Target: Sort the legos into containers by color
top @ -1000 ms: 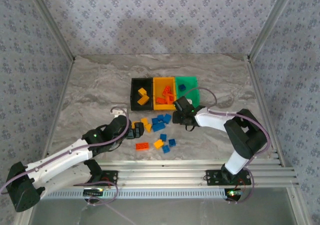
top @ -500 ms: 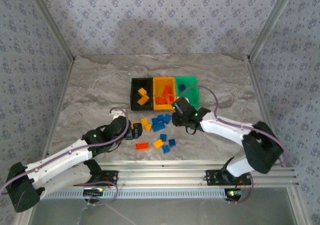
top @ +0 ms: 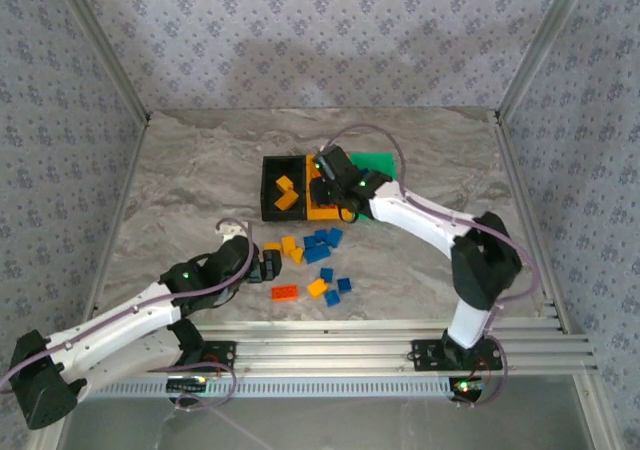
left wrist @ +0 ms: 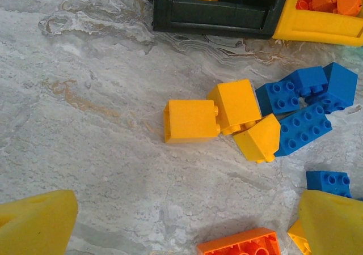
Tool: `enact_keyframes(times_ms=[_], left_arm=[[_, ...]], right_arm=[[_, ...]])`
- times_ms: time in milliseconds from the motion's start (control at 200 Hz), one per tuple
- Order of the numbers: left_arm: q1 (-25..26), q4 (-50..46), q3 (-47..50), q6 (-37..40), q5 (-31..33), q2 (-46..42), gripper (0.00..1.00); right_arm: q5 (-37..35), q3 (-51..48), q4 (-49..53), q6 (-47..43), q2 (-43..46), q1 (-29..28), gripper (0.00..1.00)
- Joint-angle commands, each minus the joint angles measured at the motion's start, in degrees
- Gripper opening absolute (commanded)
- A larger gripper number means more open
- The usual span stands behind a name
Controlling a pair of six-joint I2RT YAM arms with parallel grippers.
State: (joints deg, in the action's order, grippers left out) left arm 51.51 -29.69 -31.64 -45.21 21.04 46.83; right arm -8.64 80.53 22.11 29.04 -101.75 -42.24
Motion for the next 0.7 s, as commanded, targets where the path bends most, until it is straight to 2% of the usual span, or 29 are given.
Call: enact_keyframes(times_ms=[0, 185, 300, 375, 545, 695], left_arm=[[0.3, -1.9, 1.0, -0.7, -0.2, -1.6, 1.00], [0.3, -2.3, 1.4, -0.2, -0.9, -2.9, 1.00], [0.3, -2.4, 1.3, 0.4, -0.8, -2.6, 1.00], [0.2, -2.2, 1.0, 0.7, -0.8, -2.2, 1.00], [-0.7, -0.4, -0.1, 2.8, -2.8, 1.2, 1.00], [-3.9, 3.1, -1.9, 5.1, -5.7, 8.5, 0.98]], right_arm=[[-1.1, 5.6, 4.3, -0.5, -5.4, 1.9, 0.30], [-0.8, 10.9, 5.5, 0.5, -10.9, 3.2, 0.35], [-0.4, 13.1, 5.7, 0.7, -11.9, 3.4, 0.57], [-0.6, 13.5, 5.1, 0.8, -11.3, 3.4, 0.65], [-0.3, 10.5, 3.3, 0.6, -6.1, 2.1, 0.68], [-0.1, 4.1, 0.1, 1.5, 0.2, 0.2, 0.68]])
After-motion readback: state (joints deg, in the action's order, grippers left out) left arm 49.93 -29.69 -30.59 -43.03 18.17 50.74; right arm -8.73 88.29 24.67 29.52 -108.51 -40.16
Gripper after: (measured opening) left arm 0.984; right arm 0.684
